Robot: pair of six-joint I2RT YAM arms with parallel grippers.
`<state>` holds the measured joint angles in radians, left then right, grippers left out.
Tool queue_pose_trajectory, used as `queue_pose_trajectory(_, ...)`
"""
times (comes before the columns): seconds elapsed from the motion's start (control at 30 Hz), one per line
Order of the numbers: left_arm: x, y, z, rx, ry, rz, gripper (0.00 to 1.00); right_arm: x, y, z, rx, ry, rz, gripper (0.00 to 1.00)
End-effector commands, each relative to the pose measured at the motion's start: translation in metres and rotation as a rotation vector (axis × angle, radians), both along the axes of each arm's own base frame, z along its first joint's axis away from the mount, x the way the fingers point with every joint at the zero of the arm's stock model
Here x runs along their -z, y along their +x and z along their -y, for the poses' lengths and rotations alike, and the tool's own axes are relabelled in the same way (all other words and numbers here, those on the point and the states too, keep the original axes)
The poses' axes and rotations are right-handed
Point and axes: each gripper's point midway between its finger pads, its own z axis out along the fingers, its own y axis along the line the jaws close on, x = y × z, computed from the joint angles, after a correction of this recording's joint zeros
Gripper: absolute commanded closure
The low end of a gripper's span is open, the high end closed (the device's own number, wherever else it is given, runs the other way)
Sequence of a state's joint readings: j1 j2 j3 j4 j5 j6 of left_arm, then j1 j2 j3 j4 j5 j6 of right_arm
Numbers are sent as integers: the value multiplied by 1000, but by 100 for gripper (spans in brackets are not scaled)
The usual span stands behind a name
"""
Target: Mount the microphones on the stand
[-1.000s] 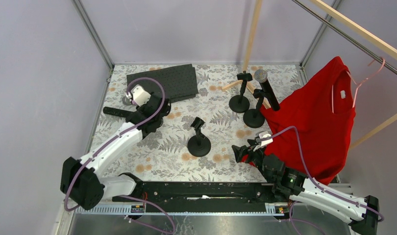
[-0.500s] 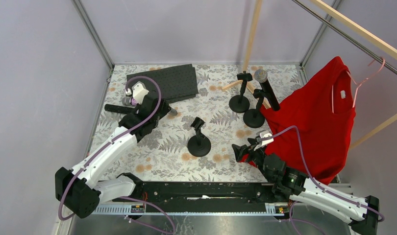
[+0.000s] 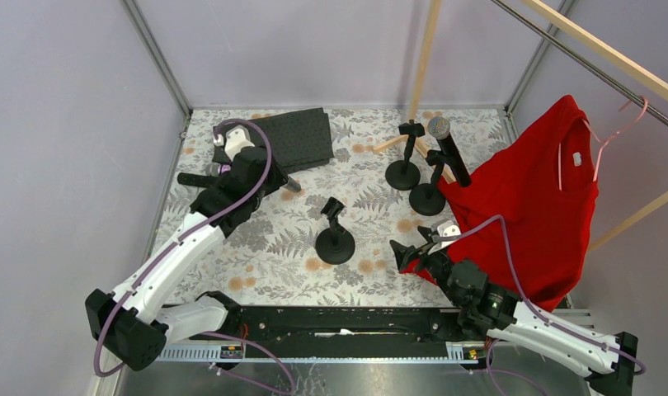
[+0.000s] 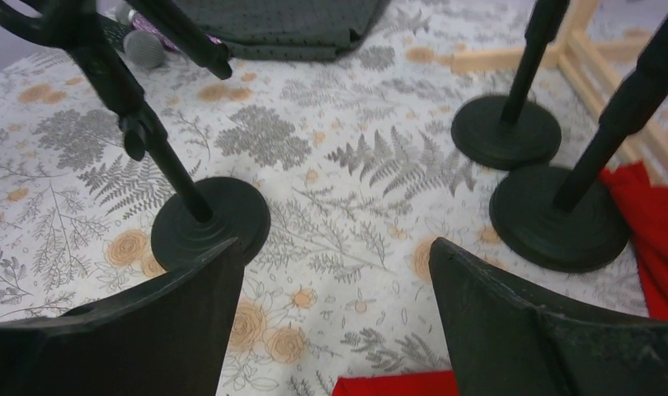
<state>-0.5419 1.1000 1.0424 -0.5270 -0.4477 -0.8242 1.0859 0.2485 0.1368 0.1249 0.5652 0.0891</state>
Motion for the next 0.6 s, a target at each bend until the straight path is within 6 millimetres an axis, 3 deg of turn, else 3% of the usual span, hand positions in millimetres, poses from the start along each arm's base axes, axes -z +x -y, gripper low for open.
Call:
queue_pose_trajectory(0.0, -67, 4, 8, 99, 9, 158, 61, -69, -4, -13, -97, 67, 206, 10)
queue_pose_trajectory(0.27, -130, 0, 26, 294, 82, 239, 61, -143, -34, -53, -368, 73, 504, 6)
queue_pose_trajectory(0.47, -182, -9, 43, 421, 60, 311, 61, -171, -35, -88, -503, -129, 605, 6)
queue_pose_trajectory(0.57, -199, -16, 52, 489, 52, 330, 62, -187, -43, -103, -584, -172, 685, 7)
